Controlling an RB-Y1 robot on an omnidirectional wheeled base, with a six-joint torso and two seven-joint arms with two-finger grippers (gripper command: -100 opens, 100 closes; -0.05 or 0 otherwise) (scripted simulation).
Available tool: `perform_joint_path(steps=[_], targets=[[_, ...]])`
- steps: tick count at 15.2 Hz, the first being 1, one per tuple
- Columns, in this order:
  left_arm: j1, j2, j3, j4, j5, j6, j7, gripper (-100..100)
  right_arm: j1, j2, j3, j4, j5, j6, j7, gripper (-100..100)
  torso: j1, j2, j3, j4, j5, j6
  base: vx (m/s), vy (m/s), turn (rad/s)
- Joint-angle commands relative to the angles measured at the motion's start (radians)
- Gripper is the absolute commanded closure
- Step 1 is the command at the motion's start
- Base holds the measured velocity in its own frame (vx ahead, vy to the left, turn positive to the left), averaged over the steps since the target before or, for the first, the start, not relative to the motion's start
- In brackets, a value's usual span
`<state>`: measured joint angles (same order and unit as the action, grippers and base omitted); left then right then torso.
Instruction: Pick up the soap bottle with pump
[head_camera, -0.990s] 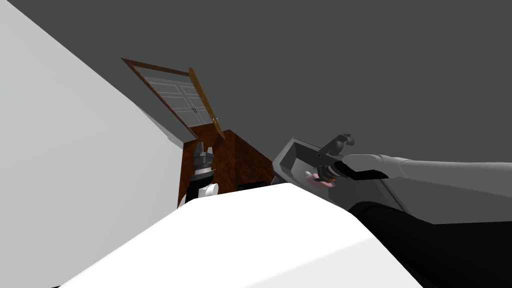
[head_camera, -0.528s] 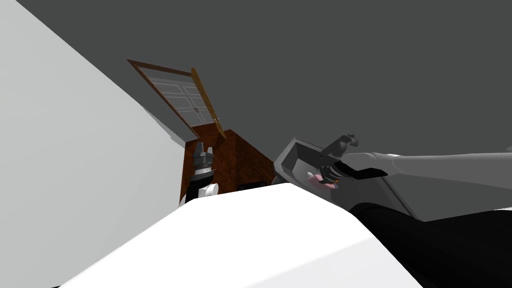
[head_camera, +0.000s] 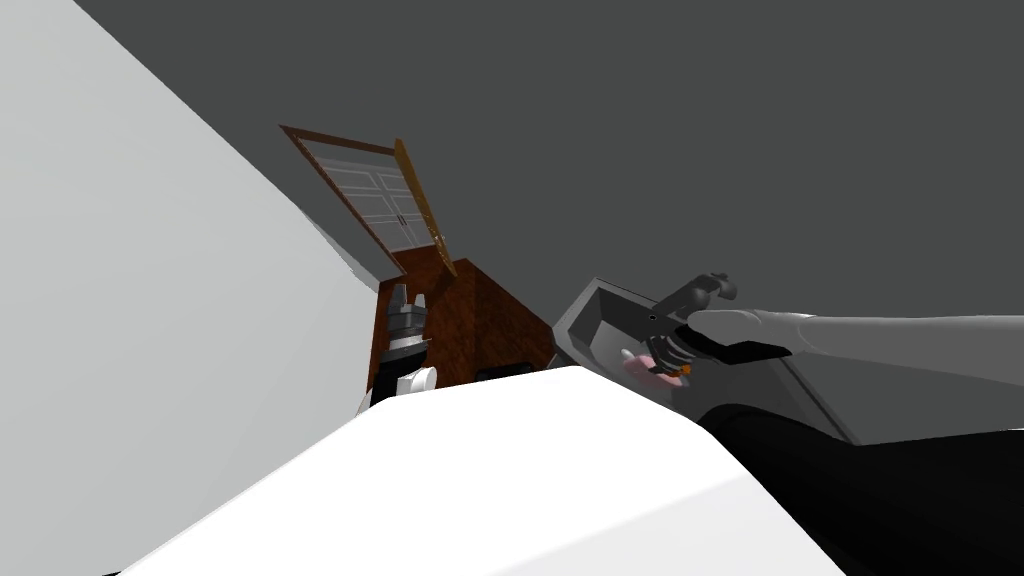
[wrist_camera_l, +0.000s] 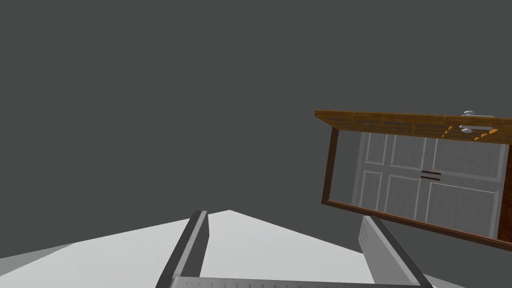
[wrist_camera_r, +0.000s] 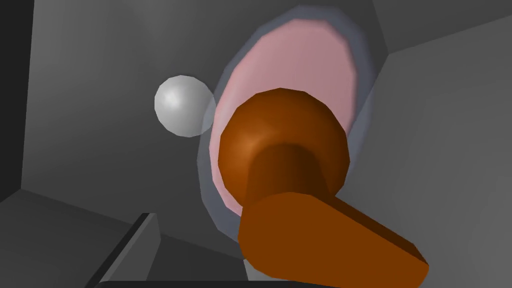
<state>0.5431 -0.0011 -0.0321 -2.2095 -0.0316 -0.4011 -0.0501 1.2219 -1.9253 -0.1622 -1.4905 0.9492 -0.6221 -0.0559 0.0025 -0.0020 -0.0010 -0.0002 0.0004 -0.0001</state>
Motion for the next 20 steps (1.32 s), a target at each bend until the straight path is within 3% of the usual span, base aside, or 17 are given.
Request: perform_joint_path(steps=[1,2,3,4,7,8,12,13,16,17,20], targets=[[0.000,0.000,0.000,0.000,0.000,0.000,0.000,0,0.035,0.029,-0.022,0.018,-0.029,-0.003,0.037,-100,0.000,0.000,0.000,0.000,0.000,0.000,0.045,0.012,0.091],[0.000,0.000,0.000,0.000,0.000,0.000,0.000,0,0.035,0.029,-0.022,0.018,-0.002,-0.003,0.037,-100,0.000,0.000,0.000,0.000,0.000,0.001,0.031,0.008,-0.017],[0.000,0.000,0.000,0.000,0.000,0.000,0.000,0,0.035,0.029,-0.022,0.018,-0.029,-0.003,0.037,-100,-0.001,0.000,0.000,0.000,0.000,0.000,0.016,0.005,-0.026],[0.000,0.000,0.000,0.000,0.000,0.000,0.000,0,0.043,0.073,-0.053,0.044,0.015,-0.034,0.073,-100,-0.001,0.000,0.000,0.000,0.000,0.001,0.033,0.024,0.202],[0.000,0.000,0.000,0.000,0.000,0.000,0.000,0,0.043,0.122,-0.053,0.044,0.015,-0.034,0.073,-100,-0.001,-0.001,-0.001,0.000,0.000,0.000,0.042,0.012,0.102],[0.000,0.000,0.000,0.000,0.000,0.000,0.000,0,0.051,0.156,-0.084,0.070,0.058,-0.064,0.110,-100,-0.002,-0.001,0.000,0.000,0.000,0.000,0.046,0.015,0.142],[0.000,0.000,0.000,0.000,0.000,0.000,0.000,0,0.051,0.215,-0.084,0.070,0.058,-0.064,0.110,-100,-0.002,-0.001,-0.001,0.000,0.000,0.000,0.034,0.009,0.072],[0.000,0.000,0.000,0.000,0.000,0.000,0.000,0,0.058,0.247,-0.114,0.096,0.102,-0.095,0.146,-100,-0.002,0.000,0.000,0.000,0.000,0.000,0.031,0.013,0.156],[0.000,0.000,0.000,0.000,0.000,0.000,0.000,0,0.058,0.307,-0.114,0.096,0.102,-0.095,0.146,-100,-0.001,-0.001,-0.001,0.000,0.000,0.000,0.040,0.010,0.107],[0.000,0.000,0.000,0.000,0.000,0.000,0.000,0,0.066,0.336,-0.145,0.121,0.145,-0.125,0.182,-100,-0.002,-0.001,0.000,0.000,0.000,0.000,0.039,0.018,0.172],[0.000,0.000,0.000,0.000,0.000,0.000,0.000,0,0.066,0.398,-0.145,0.121,0.145,-0.125,0.182,-100,-0.001,-0.002,-0.001,0.000,0.000,0.000,0.046,0.009,0.101]])
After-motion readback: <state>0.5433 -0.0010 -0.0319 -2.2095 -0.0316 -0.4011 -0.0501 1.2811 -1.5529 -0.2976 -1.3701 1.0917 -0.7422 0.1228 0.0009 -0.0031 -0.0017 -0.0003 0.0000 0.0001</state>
